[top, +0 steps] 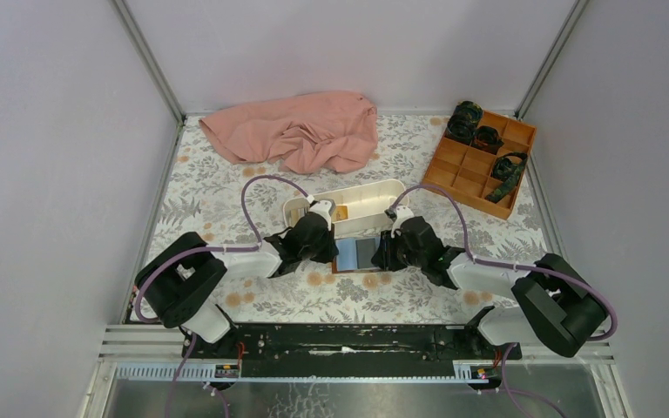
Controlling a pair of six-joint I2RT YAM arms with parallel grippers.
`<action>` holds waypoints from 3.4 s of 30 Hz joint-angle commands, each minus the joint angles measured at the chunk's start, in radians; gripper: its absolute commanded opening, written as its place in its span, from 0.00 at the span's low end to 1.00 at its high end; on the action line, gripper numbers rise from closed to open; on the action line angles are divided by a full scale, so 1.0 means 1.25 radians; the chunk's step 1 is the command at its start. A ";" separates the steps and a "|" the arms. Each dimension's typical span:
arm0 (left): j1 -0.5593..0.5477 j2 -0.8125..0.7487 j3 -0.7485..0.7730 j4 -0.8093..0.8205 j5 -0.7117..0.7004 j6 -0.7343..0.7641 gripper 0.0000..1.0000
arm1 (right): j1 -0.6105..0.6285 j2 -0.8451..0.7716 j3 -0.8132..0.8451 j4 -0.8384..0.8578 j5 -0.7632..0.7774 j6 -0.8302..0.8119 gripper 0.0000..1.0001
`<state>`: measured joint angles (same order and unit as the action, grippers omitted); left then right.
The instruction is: Take the credit cards out of the card holder
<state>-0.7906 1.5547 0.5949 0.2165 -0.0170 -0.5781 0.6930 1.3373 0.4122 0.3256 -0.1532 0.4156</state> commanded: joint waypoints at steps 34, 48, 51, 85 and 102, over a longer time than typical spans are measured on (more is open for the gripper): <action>-0.014 0.023 -0.023 -0.041 0.011 -0.006 0.00 | 0.041 -0.026 0.077 0.098 -0.109 0.054 0.46; -0.014 -0.211 -0.029 -0.148 -0.004 -0.026 0.00 | -0.023 0.043 0.045 0.163 -0.145 0.101 0.43; -0.015 -0.222 -0.027 -0.121 0.025 -0.033 0.00 | -0.023 0.063 0.039 0.186 -0.158 0.110 0.43; -0.015 0.060 0.031 -0.018 0.105 -0.050 0.00 | -0.092 0.084 0.022 0.147 -0.143 0.073 0.54; -0.015 0.074 0.023 -0.002 0.109 -0.052 0.00 | -0.094 0.155 0.002 0.295 -0.290 0.115 0.49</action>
<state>-0.8055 1.6070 0.6338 0.2405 0.1326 -0.6567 0.5789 1.5383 0.4263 0.6098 -0.4328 0.5358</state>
